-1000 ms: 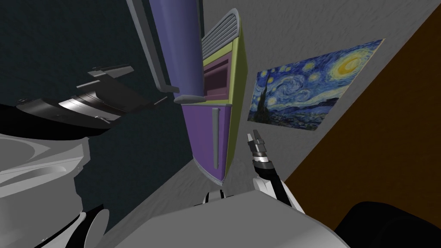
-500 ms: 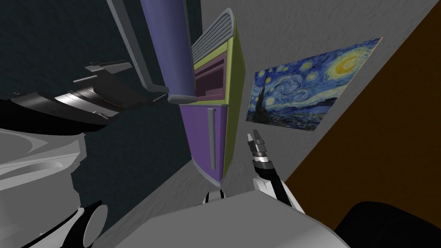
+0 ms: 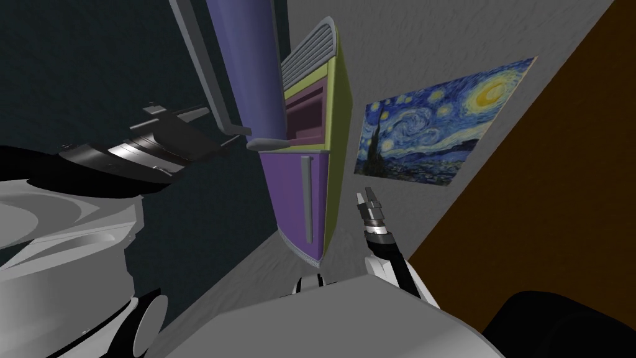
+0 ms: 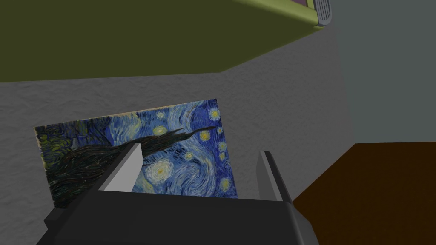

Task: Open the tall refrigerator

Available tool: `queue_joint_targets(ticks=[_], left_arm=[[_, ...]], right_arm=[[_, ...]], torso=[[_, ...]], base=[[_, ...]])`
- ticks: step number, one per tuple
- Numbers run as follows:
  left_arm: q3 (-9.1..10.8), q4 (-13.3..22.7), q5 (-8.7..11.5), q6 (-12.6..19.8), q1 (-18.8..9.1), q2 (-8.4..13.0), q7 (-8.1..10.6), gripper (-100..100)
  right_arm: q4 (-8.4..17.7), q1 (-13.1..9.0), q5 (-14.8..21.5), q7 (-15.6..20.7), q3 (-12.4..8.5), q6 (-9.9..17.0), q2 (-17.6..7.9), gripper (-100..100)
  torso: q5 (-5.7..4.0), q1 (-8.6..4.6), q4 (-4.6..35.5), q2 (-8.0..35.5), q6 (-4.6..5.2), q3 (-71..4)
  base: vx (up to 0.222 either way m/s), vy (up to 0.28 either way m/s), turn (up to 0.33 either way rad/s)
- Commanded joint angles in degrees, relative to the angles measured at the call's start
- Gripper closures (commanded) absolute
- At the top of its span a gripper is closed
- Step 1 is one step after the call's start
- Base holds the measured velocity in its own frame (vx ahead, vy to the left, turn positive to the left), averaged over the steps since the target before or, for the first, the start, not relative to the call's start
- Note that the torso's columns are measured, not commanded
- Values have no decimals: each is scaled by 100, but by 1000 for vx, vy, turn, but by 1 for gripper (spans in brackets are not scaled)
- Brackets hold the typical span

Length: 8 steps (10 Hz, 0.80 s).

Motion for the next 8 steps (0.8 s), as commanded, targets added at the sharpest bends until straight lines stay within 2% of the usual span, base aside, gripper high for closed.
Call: queue_joint_targets(ticks=[1,2,3,4,5,6,8], left_arm=[[-239,263,-271,-146,-243,-173,-59,100],[-549,492,-494,-332,-464,-457,-94,100],[-660,584,-708,-340,-599,-498,-94,100],[-950,764,-862,-494,-790,-721,-129,100],[-1081,909,-993,-534,-921,-822,-129,100],[-1081,987,-1146,-534,-986,-822,-129,100],[-1081,987,-1146,-534,-986,-822,-129,100]], right_arm=[[0,1,0,0,-1,0,-1,0],[0,2,0,0,-1,0,0,0],[0,1,0,0,-2,0,-2,0],[1,1,0,0,-1,0,-1,0],[0,1,0,0,-1,0,-1,0],[0,2,0,0,-1,0,-1,0],[-1,3,0,0,1,-1,2,0]], torso=[[12,23,-1,-28,-14,-24],[2,-19,-6,-54,-16,-40],[-14,-11,-13,-81,8,-73],[-14,-38,-27,-109,6,-98],[-17,-34,-34,-134,11,-113],[-25,-53,-28,-158,10,-142],[-54,-123,-33,-196,23,-174]], base=[[-61,183,6],[-66,314,-44],[-109,293,-94],[-103,329,-97],[-84,294,-75],[-51,137,-6],[-1,-1,29]])
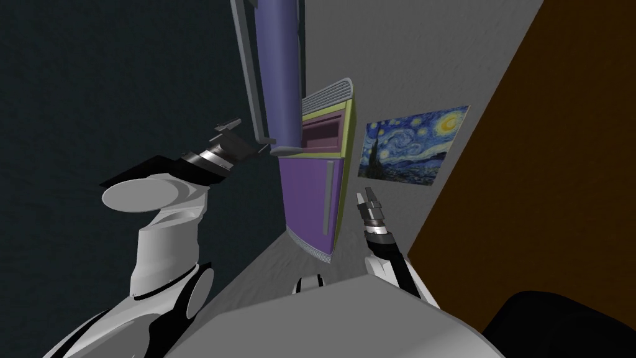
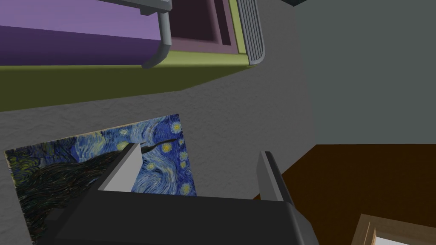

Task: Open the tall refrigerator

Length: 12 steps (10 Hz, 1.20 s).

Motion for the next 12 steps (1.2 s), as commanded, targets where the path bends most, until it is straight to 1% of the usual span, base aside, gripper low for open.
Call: queue_joint_targets(ticks=[1,5,6,8,12], left_arm=[[84,67,-69,-173,-92,-9,-20,100],[84,67,-69,-173,-92,-9,-20,100],[-64,-112,103,117,-31,18,78,100],[-72,-203,256,235,-61,81,143,100],[-87,-386,562,470,-121,206,272,100]], right_arm=[[0,0,0,0,1,0,1,0],[0,0,0,0,1,0,0,0],[0,0,0,0,1,0,0,0],[0,0,0,0,-2,0,-2,0],[0,0,0,0,-1,0,-2,0]], torso=[[-7,-6,-3,-3,12,-4],[33,94,9,18,-10,8],[42,107,7,22,-18,13],[73,158,0,77,-33,77],[46,79,-20,46,-18,51]], base=[[5,-34,-4],[-1,-10,-9],[-11,114,-17],[17,211,-36],[43,183,-10]])
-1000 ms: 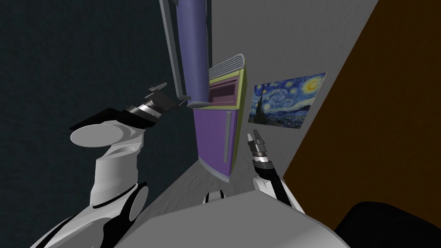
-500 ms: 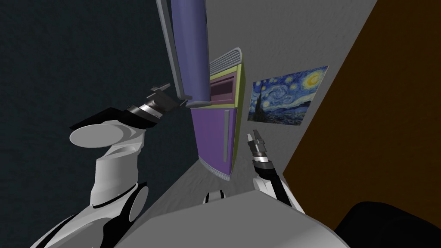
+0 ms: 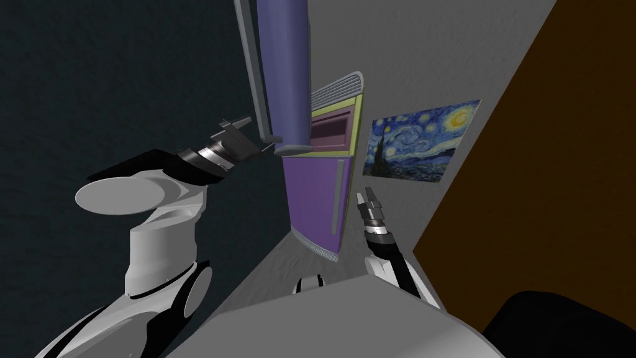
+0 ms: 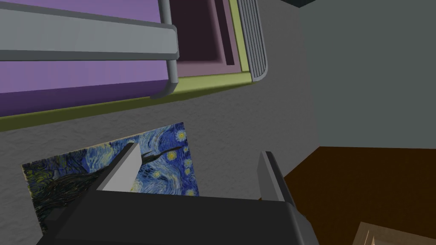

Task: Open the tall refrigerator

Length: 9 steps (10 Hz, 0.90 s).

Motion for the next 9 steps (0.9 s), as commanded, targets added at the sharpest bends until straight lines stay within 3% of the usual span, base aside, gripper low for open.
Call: queue_joint_targets(ticks=[1,3,9], left_arm=[[69,-44,187,63,-61,89,53,100],[-6,-101,254,175,-53,92,52,100],[84,-453,874,331,-35,-4,249,100]], right_arm=[[0,0,0,0,0,0,0,0],[0,0,0,0,0,0,0,0],[0,1,0,0,0,0,0,0]], torso=[[-4,-11,0,2,1,3],[-5,-13,3,9,2,9],[-7,-15,2,12,2,12]], base=[[20,177,-14],[5,126,-8],[60,209,-30]])
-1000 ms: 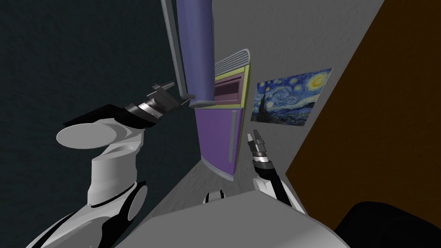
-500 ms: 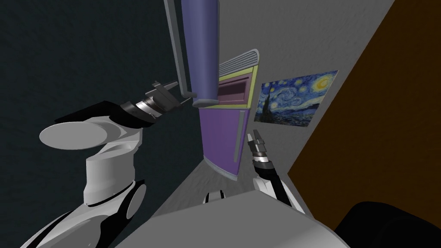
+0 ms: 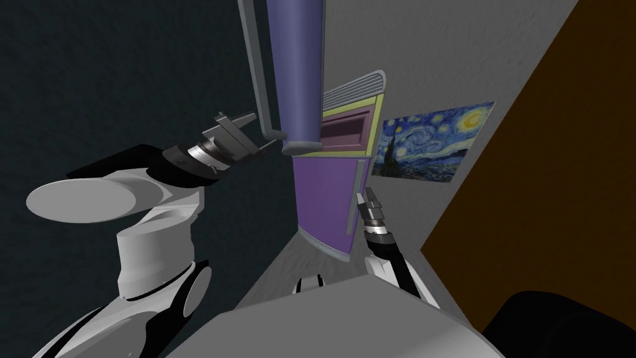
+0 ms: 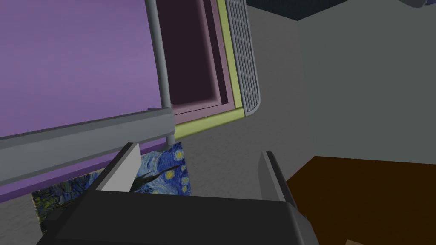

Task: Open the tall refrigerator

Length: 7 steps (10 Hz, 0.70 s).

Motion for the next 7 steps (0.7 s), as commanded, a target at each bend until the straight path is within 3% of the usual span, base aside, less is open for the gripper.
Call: queue_joint_targets(ticks=[1,7], left_arm=[[81,-27,152,-57,-24,-39,47,100],[199,-338,745,52,-15,-137,234,100]], right_arm=[[0,-1,0,0,0,0,0,0],[0,0,0,0,0,0,0,0]], torso=[[4,8,-4,4,0,1],[-24,-54,5,16,9,9]], base=[[33,233,-17],[73,229,-28]])
